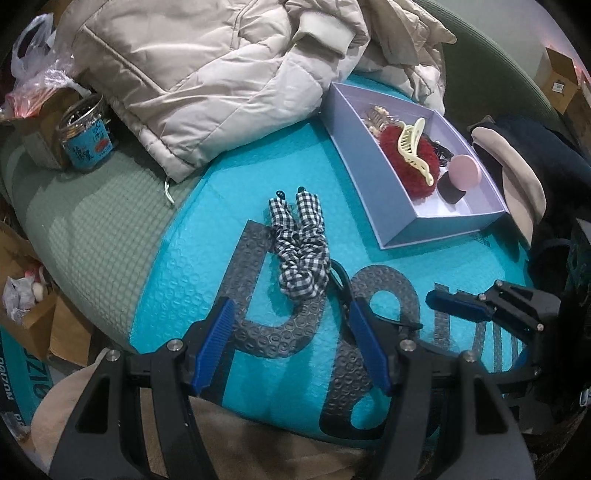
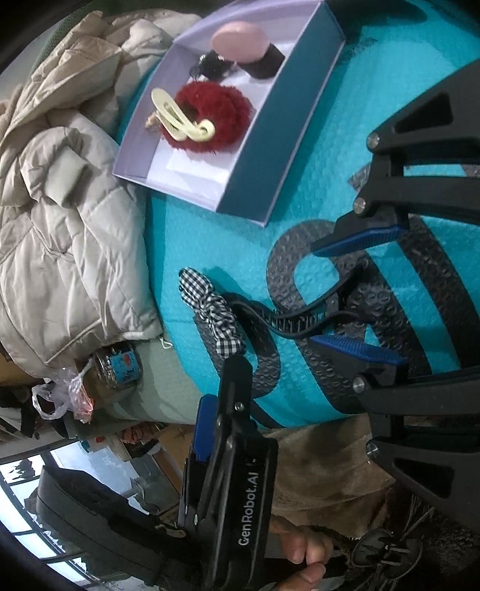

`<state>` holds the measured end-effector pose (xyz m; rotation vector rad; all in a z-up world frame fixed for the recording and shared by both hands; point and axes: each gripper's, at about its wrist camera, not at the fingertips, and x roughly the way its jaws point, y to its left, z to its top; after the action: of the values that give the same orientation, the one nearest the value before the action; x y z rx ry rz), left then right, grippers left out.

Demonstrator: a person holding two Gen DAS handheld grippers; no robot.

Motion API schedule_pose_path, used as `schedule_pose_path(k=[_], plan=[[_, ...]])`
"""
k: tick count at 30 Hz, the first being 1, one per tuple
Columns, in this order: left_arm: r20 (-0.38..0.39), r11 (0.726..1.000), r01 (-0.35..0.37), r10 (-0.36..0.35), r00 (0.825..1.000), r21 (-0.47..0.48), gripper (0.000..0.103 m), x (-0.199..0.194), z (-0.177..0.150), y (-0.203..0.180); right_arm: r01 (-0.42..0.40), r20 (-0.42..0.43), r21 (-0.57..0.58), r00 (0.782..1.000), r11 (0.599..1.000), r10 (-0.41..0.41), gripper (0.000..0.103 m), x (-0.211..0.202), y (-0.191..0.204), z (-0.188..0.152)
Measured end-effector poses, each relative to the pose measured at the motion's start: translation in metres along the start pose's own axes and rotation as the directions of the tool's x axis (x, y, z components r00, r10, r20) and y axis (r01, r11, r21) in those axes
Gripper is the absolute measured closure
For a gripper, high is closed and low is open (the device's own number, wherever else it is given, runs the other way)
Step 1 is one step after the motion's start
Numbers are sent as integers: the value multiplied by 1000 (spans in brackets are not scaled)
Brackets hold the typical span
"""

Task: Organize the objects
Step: 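Move both tools toward the gingham scrunchie and black claw clip on the mat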

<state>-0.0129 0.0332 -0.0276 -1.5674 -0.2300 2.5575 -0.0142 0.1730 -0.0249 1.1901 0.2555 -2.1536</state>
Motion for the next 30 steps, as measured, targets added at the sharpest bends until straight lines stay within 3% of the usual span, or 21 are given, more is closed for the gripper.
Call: schedule_pose_path(k=[16,22,24,30], plan=[[-13,1000,23,-23,1000,4,41,31,11,-5,-19,-14,61,1000,998,20,59,19,-15,-4],[-19,999,33,-32,999,32,58,47,17,-10,-3,-18,22,1000,1000,4,59,21,-10,-8],[-23,997,56,-55,998,47,79,51,15,-12,-12,-14,28,1000,1000,12,59,20,-11,-8],[-17,996,70,-69,997,54,80,51,13,-12,-16,-11,43,1000,999,16,63,20,-14,-7]])
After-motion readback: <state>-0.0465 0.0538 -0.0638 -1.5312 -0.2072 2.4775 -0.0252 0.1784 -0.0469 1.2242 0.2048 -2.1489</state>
